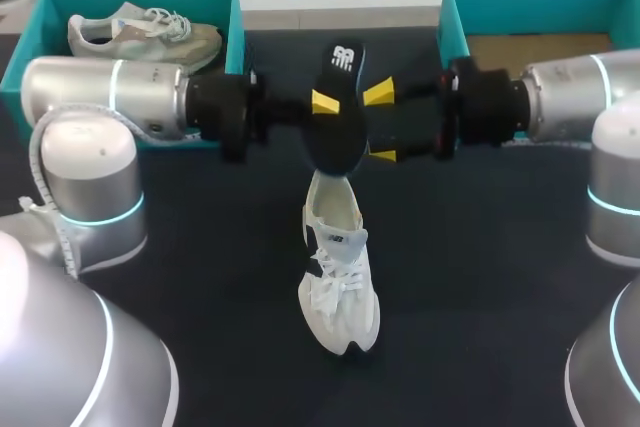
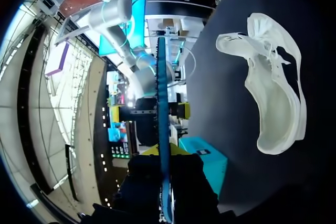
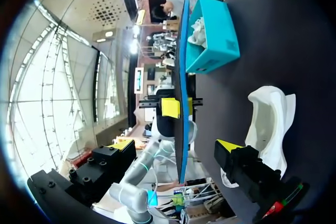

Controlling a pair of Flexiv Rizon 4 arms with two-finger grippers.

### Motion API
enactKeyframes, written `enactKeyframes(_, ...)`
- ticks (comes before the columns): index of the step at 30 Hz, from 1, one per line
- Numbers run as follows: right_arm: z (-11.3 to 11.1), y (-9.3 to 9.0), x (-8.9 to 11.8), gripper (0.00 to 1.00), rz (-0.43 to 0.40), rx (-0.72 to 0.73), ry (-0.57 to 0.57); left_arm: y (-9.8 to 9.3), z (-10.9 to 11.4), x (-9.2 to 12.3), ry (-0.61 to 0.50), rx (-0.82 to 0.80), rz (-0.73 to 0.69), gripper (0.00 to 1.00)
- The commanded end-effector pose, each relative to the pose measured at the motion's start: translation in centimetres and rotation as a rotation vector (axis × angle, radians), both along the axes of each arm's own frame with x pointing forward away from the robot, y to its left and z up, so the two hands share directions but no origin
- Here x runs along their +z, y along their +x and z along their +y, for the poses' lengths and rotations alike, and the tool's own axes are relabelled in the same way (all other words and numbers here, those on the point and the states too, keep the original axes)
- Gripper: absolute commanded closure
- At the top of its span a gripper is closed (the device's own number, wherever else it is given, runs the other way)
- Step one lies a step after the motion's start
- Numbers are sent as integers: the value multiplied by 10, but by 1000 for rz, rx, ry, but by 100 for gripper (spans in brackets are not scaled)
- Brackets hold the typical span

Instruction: Take the shoe out of the shoebox, open the shoe tongue, remove and reinsert the insole, then place the shoe into the shoebox

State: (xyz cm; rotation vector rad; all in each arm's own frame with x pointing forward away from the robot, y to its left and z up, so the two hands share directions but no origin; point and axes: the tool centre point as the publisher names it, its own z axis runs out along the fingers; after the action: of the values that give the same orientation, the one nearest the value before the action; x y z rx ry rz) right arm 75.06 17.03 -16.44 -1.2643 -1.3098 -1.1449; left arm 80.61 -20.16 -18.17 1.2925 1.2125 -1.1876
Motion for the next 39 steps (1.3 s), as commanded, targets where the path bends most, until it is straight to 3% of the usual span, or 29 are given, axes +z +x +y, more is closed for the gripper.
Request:
enactKeyframes(1, 8, 6, -2, 9, -1, 6, 4, 5, -15, -5, -9, 2, -6, 100)
enactKeyframes(2, 9, 7, -2, 21, -1, 8, 4, 5, -16, -5, -17, 11, -12, 100)
enactKeyframes(6, 12, 9, -3, 50, 2, 12, 8, 4, -22, -3, -31, 11, -12, 100)
enactKeyframes(23, 17, 12, -7, 69, 7, 4, 20, 2, -29, 3, -87, 24, 18, 100)
enactKeyframes(33, 18, 14, -9, 73, 7, 2, 24, 7, -29, 5, -96, 35, 16, 100)
enactKeyframes(36, 18, 15, -9, 92, 6, 3, 25, 7, -29, 5, -98, 35, 20, 100)
enactKeyframes(39, 18, 16, -8, 97, 5, 4, 28, 7, -29, 5, -102, 36, 24, 100)
